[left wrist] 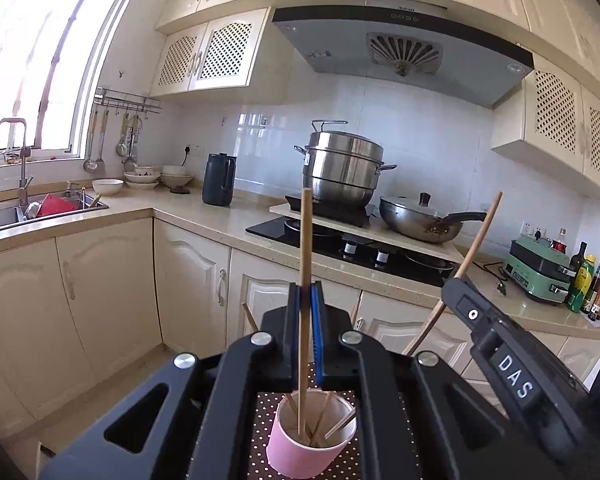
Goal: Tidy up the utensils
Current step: 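Lift the chopstick with the right gripper and carry it over the pink cup, then drop the chopstick into the pink cup and open the right gripper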
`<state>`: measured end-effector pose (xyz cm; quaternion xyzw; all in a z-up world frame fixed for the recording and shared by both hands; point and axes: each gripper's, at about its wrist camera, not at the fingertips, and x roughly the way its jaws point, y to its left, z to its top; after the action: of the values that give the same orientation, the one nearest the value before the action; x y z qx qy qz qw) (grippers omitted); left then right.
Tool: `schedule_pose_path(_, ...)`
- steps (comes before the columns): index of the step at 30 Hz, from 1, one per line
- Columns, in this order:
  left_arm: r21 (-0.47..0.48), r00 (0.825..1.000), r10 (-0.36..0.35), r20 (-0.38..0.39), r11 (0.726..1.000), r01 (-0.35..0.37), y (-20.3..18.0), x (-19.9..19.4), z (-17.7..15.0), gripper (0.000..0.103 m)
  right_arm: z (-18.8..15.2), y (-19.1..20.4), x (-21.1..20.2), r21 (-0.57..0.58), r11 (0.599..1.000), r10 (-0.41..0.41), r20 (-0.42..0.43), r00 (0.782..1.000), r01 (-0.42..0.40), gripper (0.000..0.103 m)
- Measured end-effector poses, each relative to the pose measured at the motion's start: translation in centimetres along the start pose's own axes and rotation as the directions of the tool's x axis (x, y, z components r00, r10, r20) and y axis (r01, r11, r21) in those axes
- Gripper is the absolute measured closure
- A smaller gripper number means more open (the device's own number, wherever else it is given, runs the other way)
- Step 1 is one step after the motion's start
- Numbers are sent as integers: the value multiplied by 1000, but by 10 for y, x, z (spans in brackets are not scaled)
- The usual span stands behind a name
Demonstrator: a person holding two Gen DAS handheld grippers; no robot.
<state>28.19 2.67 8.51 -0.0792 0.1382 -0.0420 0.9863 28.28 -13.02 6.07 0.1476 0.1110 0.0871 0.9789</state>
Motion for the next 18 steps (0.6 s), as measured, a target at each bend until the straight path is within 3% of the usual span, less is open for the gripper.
schedule_pose_path(11, 8, 990, 48, -133, 999, -47, 18, 45, -29, 96, -37, -14, 48, 2, 999, -32, -186, 982, 33, 96)
schedule_pose_path(16, 20, 985, 73, -154, 997, -71, 23, 54, -35, 95, -44, -13, 56, -24, 999, -42, -224, 974, 37, 95)
schedule_pose_path(18, 24, 984, 95, -151, 995, -92, 25, 54, -37, 89, -46, -12, 59, -50, 997, -61, -242, 968, 50, 95)
